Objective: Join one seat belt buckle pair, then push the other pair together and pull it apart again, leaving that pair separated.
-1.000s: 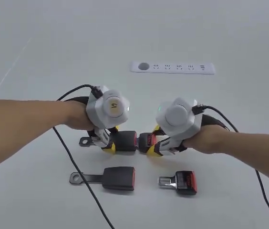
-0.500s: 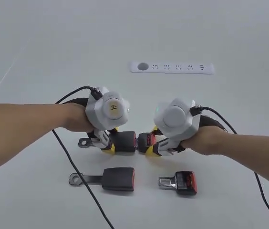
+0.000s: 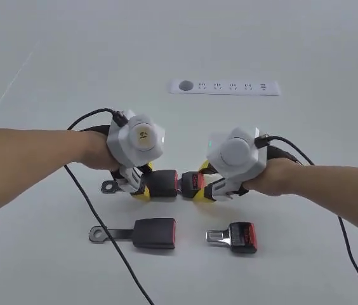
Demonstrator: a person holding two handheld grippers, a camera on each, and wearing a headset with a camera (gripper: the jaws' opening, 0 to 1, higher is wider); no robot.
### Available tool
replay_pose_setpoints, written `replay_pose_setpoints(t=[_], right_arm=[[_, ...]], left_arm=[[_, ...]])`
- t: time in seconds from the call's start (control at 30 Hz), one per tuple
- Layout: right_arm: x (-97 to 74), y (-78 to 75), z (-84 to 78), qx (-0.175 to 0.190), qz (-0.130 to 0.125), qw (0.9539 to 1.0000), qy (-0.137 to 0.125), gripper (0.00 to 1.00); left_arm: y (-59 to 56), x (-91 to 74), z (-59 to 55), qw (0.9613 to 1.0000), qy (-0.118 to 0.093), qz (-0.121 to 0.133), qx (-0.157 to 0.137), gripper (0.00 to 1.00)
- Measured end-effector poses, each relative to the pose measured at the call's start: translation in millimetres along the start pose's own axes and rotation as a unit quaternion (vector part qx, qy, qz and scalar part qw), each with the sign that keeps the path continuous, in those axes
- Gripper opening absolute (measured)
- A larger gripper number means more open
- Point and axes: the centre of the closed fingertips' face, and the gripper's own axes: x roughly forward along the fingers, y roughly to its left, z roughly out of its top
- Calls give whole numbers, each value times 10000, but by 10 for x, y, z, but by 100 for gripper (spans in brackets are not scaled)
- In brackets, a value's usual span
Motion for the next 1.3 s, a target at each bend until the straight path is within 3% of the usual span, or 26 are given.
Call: replay_pose_setpoints(t=[0.07,0.17,0.33,0.6,0.8,1.0,1.1,1.3], right_arm=[[12,-9,11,-18,17,10000,32,29],[33,-15,-1,-3,5,9999,116,29],[28,31,-19,28,-6,9999,135,29],[-24,43,-29,-43,13,10000,-19,28],[-13,22,-29,-13,20,10000,-34,30],[-44,34,-19,-117,-26,9999,-38,31],[39,-5,-40,-273,-42,9996,-11,32],[23,-6,-41,-250,-40,9997,-3,32]], left_arm=[[-41,-26,38,10000,28,7,31,32],[-8,4,14,9997,129,32,205,32],[-37,-16,37,9997,140,-21,196,31],[-1,-7,5,9999,-158,-7,-60,31],[-55,-38,57,9999,-136,-25,21,32],[-25,-20,28,9997,-218,-6,79,32],[-43,-40,54,9998,-210,0,73,33],[-12,-28,40,9997,-213,51,91,33]])
